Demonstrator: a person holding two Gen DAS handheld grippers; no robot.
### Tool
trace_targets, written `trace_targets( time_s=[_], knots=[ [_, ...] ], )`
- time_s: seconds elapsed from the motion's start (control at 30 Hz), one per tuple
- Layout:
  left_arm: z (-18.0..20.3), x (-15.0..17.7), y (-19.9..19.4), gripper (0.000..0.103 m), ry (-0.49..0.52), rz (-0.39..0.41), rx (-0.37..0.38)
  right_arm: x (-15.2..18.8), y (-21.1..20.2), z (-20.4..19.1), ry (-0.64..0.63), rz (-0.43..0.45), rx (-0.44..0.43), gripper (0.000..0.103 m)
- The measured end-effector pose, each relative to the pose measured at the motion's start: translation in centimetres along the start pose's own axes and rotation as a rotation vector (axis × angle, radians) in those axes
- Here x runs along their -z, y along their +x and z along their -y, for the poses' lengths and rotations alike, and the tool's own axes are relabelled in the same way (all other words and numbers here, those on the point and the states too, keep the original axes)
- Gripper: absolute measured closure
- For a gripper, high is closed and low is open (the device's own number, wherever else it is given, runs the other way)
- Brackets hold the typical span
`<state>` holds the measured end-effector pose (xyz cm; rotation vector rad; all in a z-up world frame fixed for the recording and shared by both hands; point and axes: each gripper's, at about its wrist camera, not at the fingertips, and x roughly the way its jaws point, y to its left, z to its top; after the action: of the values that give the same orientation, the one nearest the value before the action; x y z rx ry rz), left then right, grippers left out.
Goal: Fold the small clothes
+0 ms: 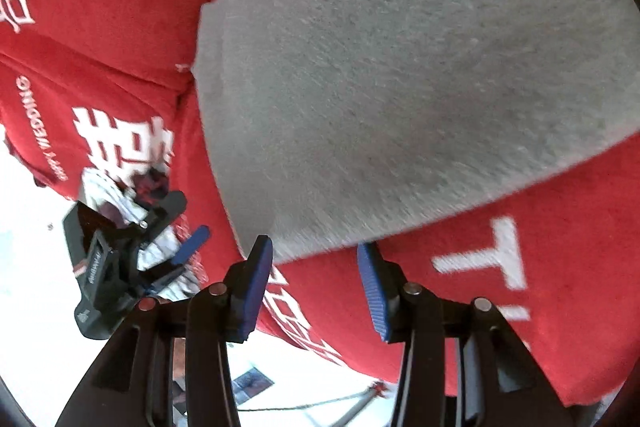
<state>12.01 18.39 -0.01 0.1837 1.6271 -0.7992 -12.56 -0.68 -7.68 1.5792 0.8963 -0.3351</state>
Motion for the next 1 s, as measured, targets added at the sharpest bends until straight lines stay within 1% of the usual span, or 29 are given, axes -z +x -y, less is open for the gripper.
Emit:
trace_targets(
  time_s=[0.07, 0.2, 0.23, 0.27, 0.3, 0.37, 0.47, 0.5, 0.53, 0.6, 0.7, 0.73, 0.8, 0.87, 0.9, 0.93, 1.0],
  knots=[
    [-0.1, -0.2, 0.5, 0.001, -0.015, -0.017, 0.044, -0.1, 0.5, -0.3, 0.008, 0.025, -0.029, 0.053],
    [0.0, -0.7, 1.4, 0.001, -0.038, -0.048, 0.133, -0.8, 1.5, -1.0, 0.038, 0.060, -0.077, 0.053],
    [0.0, -1.0, 1.7, 0.001, -0.046, -0.060, 0.164, -1.1, 1.8, -1.2, 0.053, 0.053, -0.082, 0.061],
    [0.1, -1.1, 1.9, 0.001, -0.052, -0.068, 0.188, -1.3, 2.1, -1.2, 0.067, 0.047, -0.080, 0.071],
    [0.1, -1.3, 2.1, 0.001, -0.059, -0.076, 0.208, -1.6, 2.3, -1.1, 0.090, 0.035, -0.085, 0.090],
    [0.0, -1.8, 2.7, 0.001, -0.084, -0.098, 0.261, -2.0, 1.9, -0.9, 0.115, 0.026, -0.134, 0.090],
    [-0.5, -2.4, 3.5, 0.001, -0.127, -0.135, 0.368, -2.2, 0.3, -1.8, 0.073, 0.030, -0.187, 0.091],
    [-0.4, -2.6, 3.8, 0.001, -0.136, -0.144, 0.395, -2.2, -0.3, -2.1, 0.059, 0.032, -0.202, 0.095],
    [-0.3, -3.1, 4.3, 0.001, -0.141, -0.157, 0.430, -2.2, -0.8, -2.6, 0.039, 0.034, -0.211, 0.095],
    [0.3, -3.9, 5.4, 0.001, -0.146, -0.176, 0.476, -2.4, -1.6, -3.7, -0.002, 0.041, -0.215, 0.095],
    [1.7, -5.3, 6.7, 0.001, -0.138, -0.205, 0.524, -2.6, -2.5, -4.9, -0.054, 0.047, -0.207, 0.095],
    [2.5, -5.8, 7.0, 0.001, -0.121, -0.206, 0.526, -2.7, -2.7, -5.2, -0.069, 0.047, -0.201, 0.095],
    [4.3, -6.8, 7.4, 0.001, -0.076, -0.201, 0.504, -2.6, -2.8, -5.7, -0.093, 0.044, -0.184, 0.095],
    [6.3, -7.4, 7.5, 0.001, -0.016, -0.188, 0.453, -2.3, -2.7, -5.7, -0.118, 0.025, -0.151, 0.095],
    [7.4, -7.6, 7.5, 0.004, 0.019, -0.174, 0.415, -2.2, -2.5, -5.8, -0.131, 0.015, -0.131, 0.095],
    [8.7, -7.7, 7.6, 0.012, 0.066, -0.161, 0.360, -1.8, -2.1, -5.8, -0.148, -0.001, -0.100, 0.095],
    [10.2, -7.6, 8.0, 0.020, 0.125, -0.163, 0.281, -1.2, -1.8, -5.8, -0.174, -0.042, -0.032, 0.094]
  ],
)
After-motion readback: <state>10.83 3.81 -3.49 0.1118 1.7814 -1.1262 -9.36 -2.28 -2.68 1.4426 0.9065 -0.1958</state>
